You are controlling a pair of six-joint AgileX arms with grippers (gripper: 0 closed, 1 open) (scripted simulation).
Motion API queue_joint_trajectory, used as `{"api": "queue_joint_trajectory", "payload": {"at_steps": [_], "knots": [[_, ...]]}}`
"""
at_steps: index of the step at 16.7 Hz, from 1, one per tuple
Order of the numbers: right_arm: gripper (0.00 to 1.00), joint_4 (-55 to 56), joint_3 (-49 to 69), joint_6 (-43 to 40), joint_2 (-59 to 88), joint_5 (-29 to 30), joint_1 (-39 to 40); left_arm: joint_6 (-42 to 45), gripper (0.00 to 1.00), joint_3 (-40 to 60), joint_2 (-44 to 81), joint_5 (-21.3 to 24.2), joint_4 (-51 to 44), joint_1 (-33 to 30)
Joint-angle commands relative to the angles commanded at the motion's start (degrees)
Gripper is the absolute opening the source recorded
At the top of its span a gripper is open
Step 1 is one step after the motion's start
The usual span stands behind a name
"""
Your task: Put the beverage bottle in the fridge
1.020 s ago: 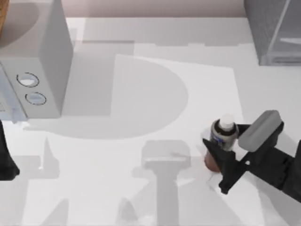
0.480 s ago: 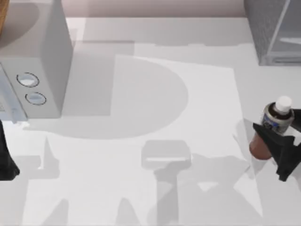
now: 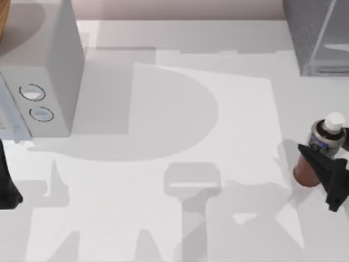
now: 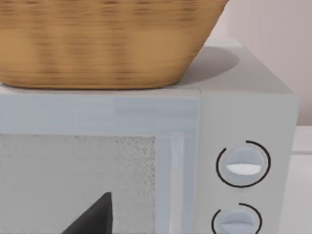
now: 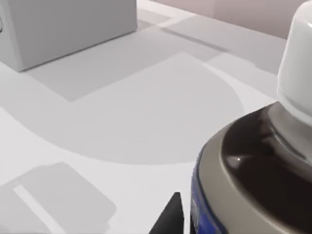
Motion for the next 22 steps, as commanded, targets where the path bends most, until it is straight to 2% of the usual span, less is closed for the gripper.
{"api": "queue_joint_trajectory", "payload": {"at_steps": [5, 22], "knots": [[0.01, -6.70, -1.33, 1.48, -8.24, 4.77, -0.10, 0.00, 1.00, 0.00, 0.00, 0.00, 0.00, 0.00], [0.01, -39.81, -7.17, 6.12, -59.03, 28.96, -1.82, 0.00, 1.00, 0.00, 0.00, 0.00, 0.00, 0.00]]}}
